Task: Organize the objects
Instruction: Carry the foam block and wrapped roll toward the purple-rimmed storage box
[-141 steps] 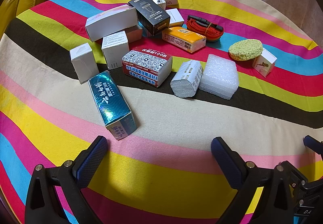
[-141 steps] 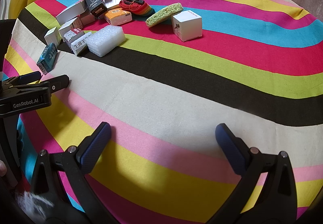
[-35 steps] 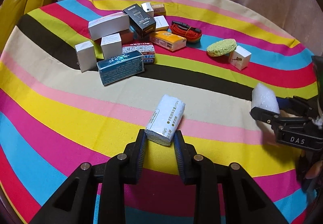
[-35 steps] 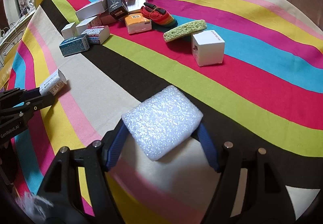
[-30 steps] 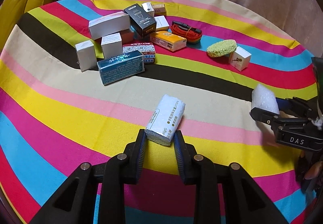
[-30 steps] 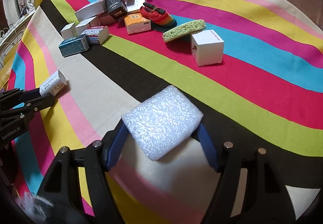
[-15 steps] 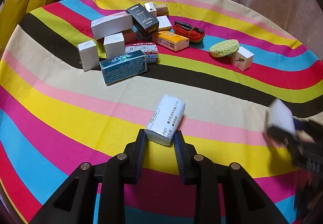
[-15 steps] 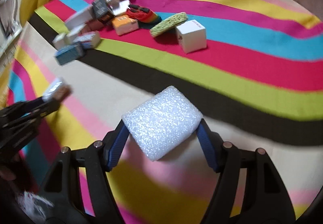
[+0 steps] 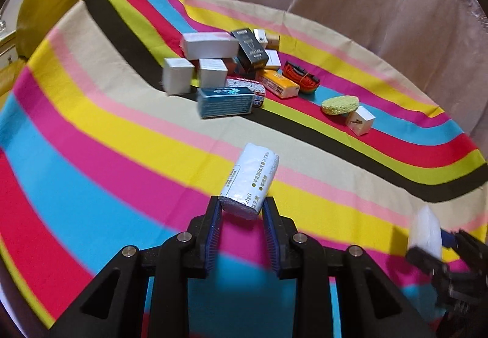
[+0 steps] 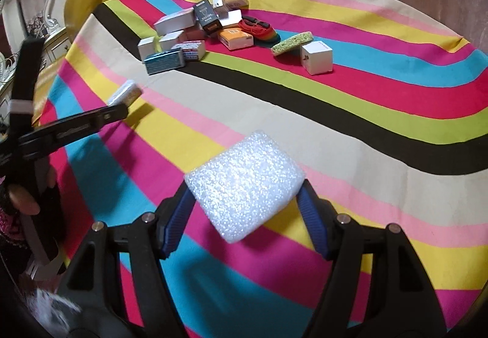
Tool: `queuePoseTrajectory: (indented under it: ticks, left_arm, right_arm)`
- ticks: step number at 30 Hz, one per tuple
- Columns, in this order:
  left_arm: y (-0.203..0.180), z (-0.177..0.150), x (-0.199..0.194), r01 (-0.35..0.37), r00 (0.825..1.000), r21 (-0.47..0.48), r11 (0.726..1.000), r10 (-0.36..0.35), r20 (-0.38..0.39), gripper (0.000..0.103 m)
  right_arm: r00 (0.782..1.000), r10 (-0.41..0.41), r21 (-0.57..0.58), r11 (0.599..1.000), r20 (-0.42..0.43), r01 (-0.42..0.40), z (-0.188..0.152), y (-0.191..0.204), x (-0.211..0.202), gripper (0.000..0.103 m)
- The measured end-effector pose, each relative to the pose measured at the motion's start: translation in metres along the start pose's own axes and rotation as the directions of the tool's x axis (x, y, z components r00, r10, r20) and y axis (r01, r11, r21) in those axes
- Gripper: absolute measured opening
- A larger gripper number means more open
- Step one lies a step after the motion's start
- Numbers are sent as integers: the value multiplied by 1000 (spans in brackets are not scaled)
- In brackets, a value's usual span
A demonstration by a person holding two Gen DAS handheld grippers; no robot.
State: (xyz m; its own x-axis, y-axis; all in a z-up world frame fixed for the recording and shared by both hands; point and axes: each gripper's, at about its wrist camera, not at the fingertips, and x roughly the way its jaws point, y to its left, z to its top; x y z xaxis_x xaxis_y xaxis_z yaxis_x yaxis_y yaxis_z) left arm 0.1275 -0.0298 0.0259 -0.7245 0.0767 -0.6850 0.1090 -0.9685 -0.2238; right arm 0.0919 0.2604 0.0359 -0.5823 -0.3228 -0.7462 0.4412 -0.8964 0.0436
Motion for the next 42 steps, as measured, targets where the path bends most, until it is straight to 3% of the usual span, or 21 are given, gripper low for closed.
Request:
queuePoseTrajectory:
  ticks: [16,26,32,42]
  left_arm:
    - [28,-42,-86,3,998,25,1000,-5,68,29]
    - [72,-66,-152,-58,987,-25,998,61,148,29]
    - [122,-86,-191,-110,974,-144,983,136,182,29]
    - [187,-124,-230,-208,947,-302,930,269,178,29]
  right_arm:
    - [998,69,-77,995,-2,-69,-1,49,-9,71]
    - [984,179,-223,958,-17,-178,3,119,-19,71]
    - [966,253,-370,894,-47,-252,2,182,-28,71]
    - [923,374,-617,705,-94,-349,-8,292,-48,71]
